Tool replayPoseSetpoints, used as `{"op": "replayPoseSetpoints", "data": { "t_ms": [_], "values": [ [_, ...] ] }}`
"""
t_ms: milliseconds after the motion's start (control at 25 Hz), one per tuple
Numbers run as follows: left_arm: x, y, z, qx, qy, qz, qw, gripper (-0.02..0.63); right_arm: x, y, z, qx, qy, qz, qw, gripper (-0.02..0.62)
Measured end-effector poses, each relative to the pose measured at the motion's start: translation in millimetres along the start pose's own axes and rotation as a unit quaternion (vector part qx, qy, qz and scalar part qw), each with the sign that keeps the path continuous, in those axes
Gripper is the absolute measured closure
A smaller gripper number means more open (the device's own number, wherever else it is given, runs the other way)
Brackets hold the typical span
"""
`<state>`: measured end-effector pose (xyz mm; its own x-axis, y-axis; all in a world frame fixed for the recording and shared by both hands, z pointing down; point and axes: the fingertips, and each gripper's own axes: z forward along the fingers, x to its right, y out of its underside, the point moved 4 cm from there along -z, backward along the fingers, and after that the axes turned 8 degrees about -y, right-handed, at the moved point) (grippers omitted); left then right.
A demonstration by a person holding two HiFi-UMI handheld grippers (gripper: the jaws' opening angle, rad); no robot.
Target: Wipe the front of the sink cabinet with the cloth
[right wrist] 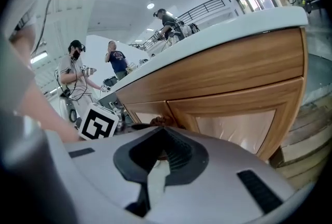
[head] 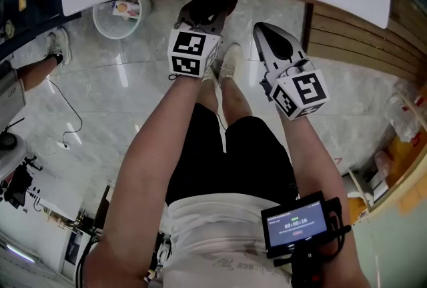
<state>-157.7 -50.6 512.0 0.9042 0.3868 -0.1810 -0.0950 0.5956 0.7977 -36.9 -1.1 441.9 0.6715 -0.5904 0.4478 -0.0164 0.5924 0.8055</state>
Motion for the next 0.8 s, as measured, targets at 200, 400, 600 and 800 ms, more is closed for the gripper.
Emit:
{"op": "replayPoseSetpoints", "data": {
  "t_ms": [200,400,600,800],
  "values": [
    [3,5,12,0.005,0.010,0.002,0.9999,0.486,-5,0,8,-0.014,-0.016,-0.012,1.000,0.583],
    [-2,15,19,-0.003,0.016,-0.006,0.9998,0.486,-8,12,17,-0.036,-0.026,-0.007,0.999,0.583],
    [-9,15,17,0.006,0.008,0.004,0.9999,0.488,-6,17,18,-0.037,-0.035,0.002,0.999,0.583],
    [-27,14,7,0.017,-0.011,0.034,0.9992,0.486,-10,18,28,-0.040,-0.038,0.001,0.998,0.583]
  ]
}}
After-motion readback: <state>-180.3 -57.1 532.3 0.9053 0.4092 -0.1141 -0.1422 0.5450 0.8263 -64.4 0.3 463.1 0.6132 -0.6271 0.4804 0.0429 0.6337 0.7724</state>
